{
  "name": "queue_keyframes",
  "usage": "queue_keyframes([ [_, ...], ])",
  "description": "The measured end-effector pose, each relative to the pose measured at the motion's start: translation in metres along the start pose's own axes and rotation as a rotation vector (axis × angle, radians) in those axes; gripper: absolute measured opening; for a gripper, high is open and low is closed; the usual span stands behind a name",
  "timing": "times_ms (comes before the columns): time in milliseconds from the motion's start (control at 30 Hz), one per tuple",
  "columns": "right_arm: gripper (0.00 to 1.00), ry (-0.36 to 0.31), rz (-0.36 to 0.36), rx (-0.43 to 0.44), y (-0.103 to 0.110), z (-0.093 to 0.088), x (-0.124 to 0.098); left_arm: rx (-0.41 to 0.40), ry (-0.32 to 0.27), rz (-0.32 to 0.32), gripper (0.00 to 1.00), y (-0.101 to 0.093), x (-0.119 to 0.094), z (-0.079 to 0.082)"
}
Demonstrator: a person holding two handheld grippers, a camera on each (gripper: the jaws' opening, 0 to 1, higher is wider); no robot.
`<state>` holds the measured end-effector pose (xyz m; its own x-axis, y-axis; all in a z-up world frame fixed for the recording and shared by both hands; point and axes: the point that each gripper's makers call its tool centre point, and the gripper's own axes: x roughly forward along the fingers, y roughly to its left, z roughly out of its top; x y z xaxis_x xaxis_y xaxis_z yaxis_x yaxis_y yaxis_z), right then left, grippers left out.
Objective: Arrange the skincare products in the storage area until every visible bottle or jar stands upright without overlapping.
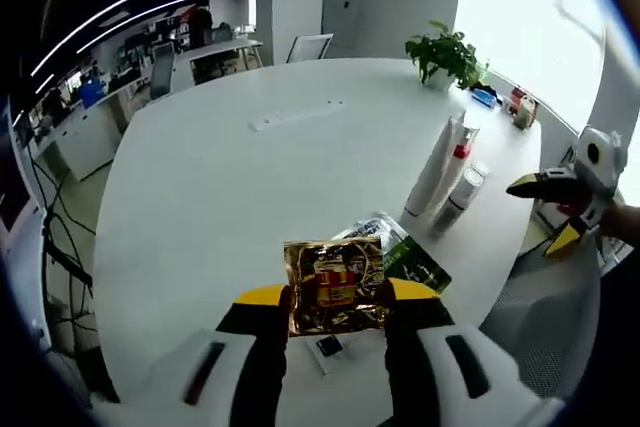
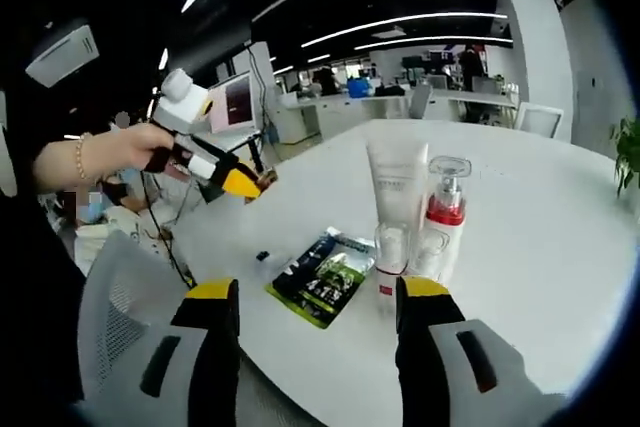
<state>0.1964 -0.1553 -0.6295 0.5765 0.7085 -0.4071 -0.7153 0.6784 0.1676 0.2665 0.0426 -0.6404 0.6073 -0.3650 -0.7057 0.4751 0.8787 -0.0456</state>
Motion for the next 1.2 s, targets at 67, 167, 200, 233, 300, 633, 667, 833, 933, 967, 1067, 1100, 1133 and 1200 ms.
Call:
queue_keyframes([
  [67,0.62,-0.039,0.054,0.015,0.007,0.007,0.006,0.011,-0.013,-0.002,0.42,-0.001,0.0,0.003],
  [167,0.55,-0.038,0.071,0.015,0.009,0.012,0.011,0.035,-0.026,-0.026,0.42,-0.01,-0.003,0.002],
  [200,0.53,-0.041,0.078,0.016,0.01,0.013,0.014,0.036,-0.029,-0.024,0.42,-0.013,-0.004,0.001],
  [233,0.52,-0.048,0.085,0.024,0.011,0.017,0.016,0.041,-0.034,-0.022,0.42,-0.014,-0.004,0.002],
  [300,0.52,-0.063,0.101,0.045,0.014,0.022,0.019,0.042,-0.039,-0.024,0.42,-0.018,-0.006,0.0],
  [633,0.41,-0.042,0.201,0.084,0.041,0.028,0.047,0.1,-0.047,-0.035,0.42,-0.058,-0.007,-0.021],
  [667,0.39,-0.036,0.209,0.093,0.044,0.027,0.05,0.109,-0.051,-0.042,0.42,-0.064,-0.008,-0.021],
  [833,0.34,-0.043,0.26,0.178,0.056,0.029,0.061,0.125,-0.076,-0.038,0.42,-0.075,-0.015,-0.016],
  [933,0.32,-0.074,0.261,0.248,0.056,0.034,0.064,0.138,-0.1,-0.023,0.42,-0.077,-0.019,-0.013],
  [967,0.31,-0.073,0.261,0.257,0.056,0.034,0.064,0.142,-0.106,-0.021,0.42,-0.079,-0.021,-0.012],
  [1067,0.28,-0.062,0.26,0.271,0.054,0.032,0.069,0.162,-0.12,-0.016,0.42,-0.084,-0.026,-0.01],
  [1100,0.26,-0.066,0.266,0.299,0.056,0.033,0.07,0.164,-0.125,-0.016,0.42,-0.084,-0.027,-0.01],
  [1133,0.24,-0.07,0.269,0.327,0.056,0.034,0.071,0.167,-0.13,-0.015,0.42,-0.084,-0.027,-0.009],
  [1200,0.18,-0.074,0.275,0.346,0.057,0.035,0.072,0.176,-0.137,-0.011,0.42,-0.083,-0.026,-0.008],
])
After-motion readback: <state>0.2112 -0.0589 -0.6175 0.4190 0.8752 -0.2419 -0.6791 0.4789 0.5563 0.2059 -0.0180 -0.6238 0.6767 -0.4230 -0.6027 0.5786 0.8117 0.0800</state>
